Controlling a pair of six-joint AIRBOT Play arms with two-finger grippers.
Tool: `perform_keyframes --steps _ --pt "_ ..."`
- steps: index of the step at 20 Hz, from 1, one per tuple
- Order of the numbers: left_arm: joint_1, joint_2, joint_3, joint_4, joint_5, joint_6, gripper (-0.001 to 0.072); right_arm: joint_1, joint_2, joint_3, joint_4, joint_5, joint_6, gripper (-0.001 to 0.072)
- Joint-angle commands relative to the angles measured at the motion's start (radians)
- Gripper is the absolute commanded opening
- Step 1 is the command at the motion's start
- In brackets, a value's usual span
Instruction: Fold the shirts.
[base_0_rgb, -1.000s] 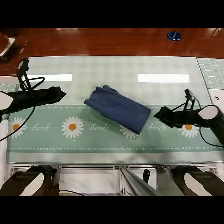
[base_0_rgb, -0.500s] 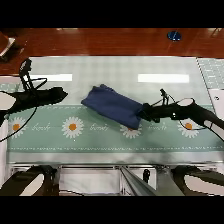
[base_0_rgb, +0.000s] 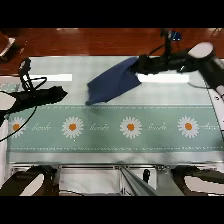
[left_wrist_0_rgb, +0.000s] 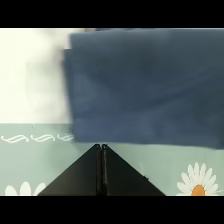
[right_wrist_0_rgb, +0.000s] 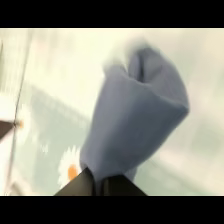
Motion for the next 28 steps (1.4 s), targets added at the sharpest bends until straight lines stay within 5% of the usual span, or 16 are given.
perform_keyframes --steps 1,14,22,28 --pt "-0.001 0.000 0.000 0.000 0.014 0.001 0.0023 -0.082 -0.002 0.269 -0.158 0.121 0.123 0.0021" --pt "-0.001 0.000 0.000 0.000 0.014 0.001 0.0023 -0.783 0.177 0.395 -0.213 0.500 0.307 0.0021" --pt "-0.001 0.000 0.000 -0.023 0.033 0.001 0.0023 -0.988 0.436 0.004 -0.316 0.527 0.363 0.0021" --pt "-0.001 0.000 0.000 -0.023 0.052 0.001 0.0023 -1.259 0.561 -0.220 -0.571 0.641 0.352 0.0021"
